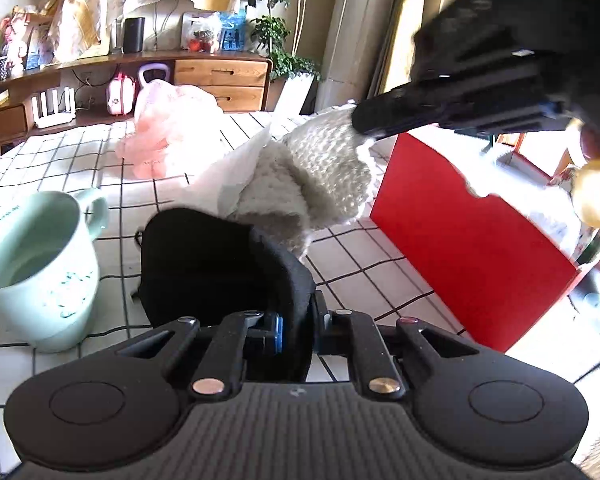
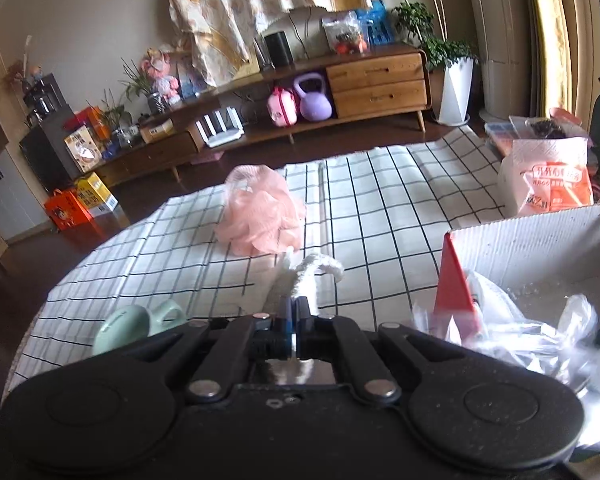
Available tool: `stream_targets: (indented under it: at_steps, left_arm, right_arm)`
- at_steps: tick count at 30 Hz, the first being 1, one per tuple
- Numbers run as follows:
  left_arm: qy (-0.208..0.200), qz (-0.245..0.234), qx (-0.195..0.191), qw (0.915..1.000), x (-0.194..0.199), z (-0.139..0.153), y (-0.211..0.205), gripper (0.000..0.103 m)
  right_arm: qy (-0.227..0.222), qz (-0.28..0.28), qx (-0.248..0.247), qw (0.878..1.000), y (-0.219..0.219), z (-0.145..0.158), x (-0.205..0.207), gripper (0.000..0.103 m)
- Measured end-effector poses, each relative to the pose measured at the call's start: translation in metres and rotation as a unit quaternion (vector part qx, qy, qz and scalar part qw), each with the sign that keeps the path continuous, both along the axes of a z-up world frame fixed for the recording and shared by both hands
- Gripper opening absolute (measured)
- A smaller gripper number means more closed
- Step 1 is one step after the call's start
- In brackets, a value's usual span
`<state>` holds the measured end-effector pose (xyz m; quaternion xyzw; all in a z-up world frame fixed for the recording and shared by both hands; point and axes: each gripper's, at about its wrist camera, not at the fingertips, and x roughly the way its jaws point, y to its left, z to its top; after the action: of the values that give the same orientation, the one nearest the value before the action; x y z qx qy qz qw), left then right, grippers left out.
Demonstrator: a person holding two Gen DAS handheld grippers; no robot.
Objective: Organize soft objects
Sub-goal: 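Grasp the grey fuzzy towel with the right tool while the left tool grasps the black mask, then carry the towel and mask into the red box with both tools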
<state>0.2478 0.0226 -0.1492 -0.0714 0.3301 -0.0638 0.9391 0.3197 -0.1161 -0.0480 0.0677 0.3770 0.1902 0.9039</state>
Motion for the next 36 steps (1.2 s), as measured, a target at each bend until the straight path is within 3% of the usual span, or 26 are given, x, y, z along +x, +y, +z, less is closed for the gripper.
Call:
stream_targets:
  at_steps: [15,26,36]
  left_arm:
    - [-0.003,0.014,-0.069,0.9975,-0.046,0.061,0.019,0.012]
    - [-0.030,-0.006,-0.057,0.9979,-0.065,0.119,0.003,0.012]
    - [-0.060,-0.048,-0.056,0.9955,-0.046,0.177,-0.033,0.012]
  right_arm:
    - [-0.079,0.015,0.046,0.996,-0.037,0.073,-0.068,0.001]
    - [-0.129,0.007,0.066,0.989,-0.078,0.119,-0.103,0.001]
    - [-0.188,-0.019,0.060,0.980,-0.116,0.173,-0.105,0.001]
